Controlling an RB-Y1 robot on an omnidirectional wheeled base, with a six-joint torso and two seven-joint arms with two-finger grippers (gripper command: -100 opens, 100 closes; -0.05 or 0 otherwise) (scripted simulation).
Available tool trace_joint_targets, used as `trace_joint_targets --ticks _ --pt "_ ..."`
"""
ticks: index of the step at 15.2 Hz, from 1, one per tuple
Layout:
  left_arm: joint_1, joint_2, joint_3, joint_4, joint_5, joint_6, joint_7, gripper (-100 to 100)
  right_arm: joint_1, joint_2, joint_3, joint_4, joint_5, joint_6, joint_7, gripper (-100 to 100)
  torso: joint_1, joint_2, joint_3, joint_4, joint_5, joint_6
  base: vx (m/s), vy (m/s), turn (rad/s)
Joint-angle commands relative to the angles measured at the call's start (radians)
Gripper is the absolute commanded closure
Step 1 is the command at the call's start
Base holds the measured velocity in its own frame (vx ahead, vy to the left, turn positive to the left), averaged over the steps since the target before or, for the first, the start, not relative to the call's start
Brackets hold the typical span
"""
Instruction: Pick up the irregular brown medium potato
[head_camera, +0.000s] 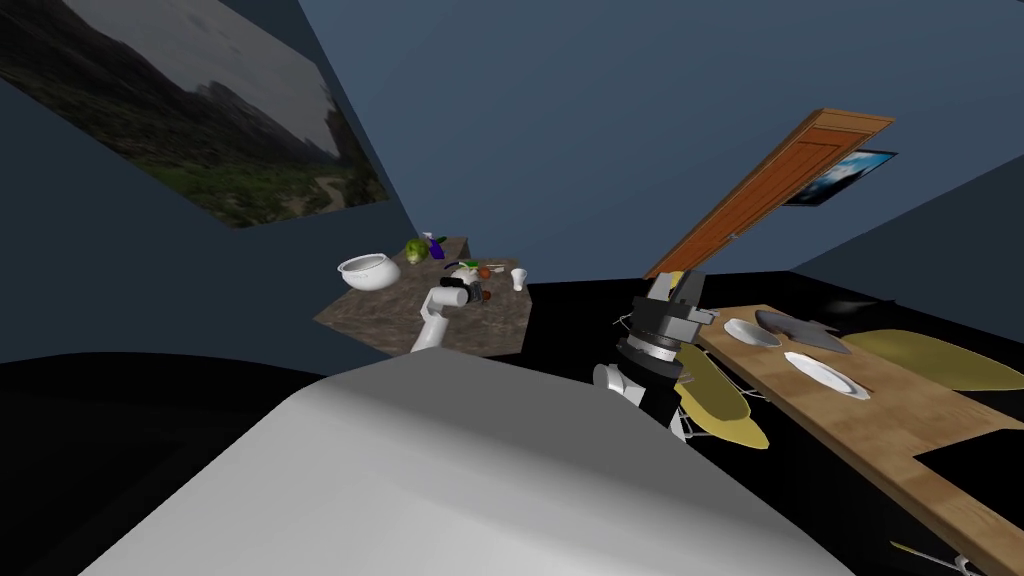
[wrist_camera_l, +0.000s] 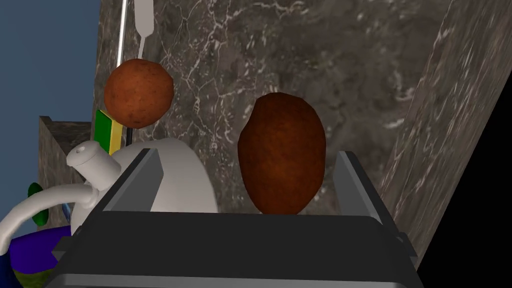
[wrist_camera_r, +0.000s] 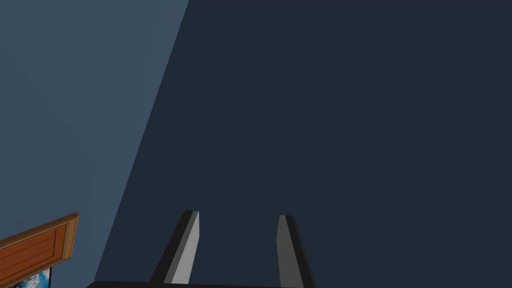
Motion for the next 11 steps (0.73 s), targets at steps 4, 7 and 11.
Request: trace_joint_targets --ticks 4,7,11 --pt "-0.005 -0.01 0.0 0.049 -0.006 0.009 0.003 -100 0.0 0.0 0.0 0.0 0.0 0.0 0.0 0 0.001 0.0 0.0 0.0 0.0 0.0 0.048 0.004 0.012" --pt "-0.007 -0.014 -0.002 0.076 -0.01 -0.02 -0.003 -100 0.0 0.0 0.0 0.0 0.0 0.0 0.0 0 0.001 0.001 0.001 0.0 0.0 0.0 0.033 -0.003 -0.011" --pt "-0.005 -0.013 -0.002 0.066 -0.008 -0.008 -0.001 100 0.0 0.0 0.0 0.0 0.0 0.0 0.0 0 0.001 0.003 0.002 0.001 0.0 0.0 0.007 -0.001 0.0"
